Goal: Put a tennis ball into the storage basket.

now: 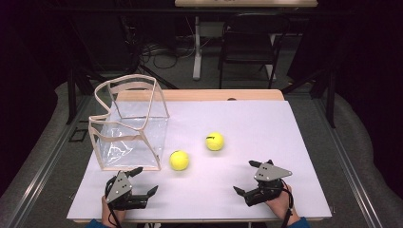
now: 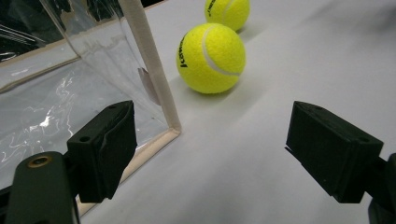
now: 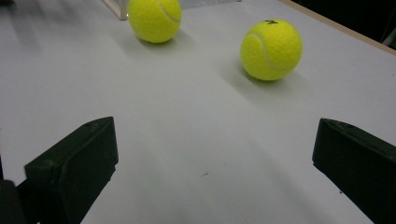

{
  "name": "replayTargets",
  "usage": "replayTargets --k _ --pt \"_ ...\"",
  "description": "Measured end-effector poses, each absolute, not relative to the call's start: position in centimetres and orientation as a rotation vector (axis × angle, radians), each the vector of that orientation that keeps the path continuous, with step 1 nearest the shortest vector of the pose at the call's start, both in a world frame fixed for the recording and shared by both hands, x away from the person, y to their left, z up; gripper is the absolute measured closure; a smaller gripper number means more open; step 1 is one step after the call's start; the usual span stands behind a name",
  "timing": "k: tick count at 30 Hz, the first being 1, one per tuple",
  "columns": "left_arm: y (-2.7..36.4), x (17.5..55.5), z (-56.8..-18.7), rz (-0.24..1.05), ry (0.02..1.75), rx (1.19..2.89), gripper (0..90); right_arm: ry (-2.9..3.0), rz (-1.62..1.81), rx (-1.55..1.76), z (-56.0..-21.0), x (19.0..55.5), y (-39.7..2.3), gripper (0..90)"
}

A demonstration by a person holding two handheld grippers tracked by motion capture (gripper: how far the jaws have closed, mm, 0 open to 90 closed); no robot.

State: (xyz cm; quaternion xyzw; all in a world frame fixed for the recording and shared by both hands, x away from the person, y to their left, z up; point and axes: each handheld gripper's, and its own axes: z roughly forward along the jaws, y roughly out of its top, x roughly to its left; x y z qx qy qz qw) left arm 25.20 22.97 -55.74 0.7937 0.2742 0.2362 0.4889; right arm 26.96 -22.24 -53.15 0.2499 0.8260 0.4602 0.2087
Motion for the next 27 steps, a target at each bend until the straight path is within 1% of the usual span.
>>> replayTargets --k 18,27 --pt "22.9 25.4 -55.9 0.574 0.674 1.928 16.0 2.331 1.265 0.729 -52.2 28.0 -20.7 0.0" --pt "22.9 25.4 -55.8 0.576 0.671 1.927 16.0 2.370 1.272 0.707 -51.8 28.9 -18.9 0.0"
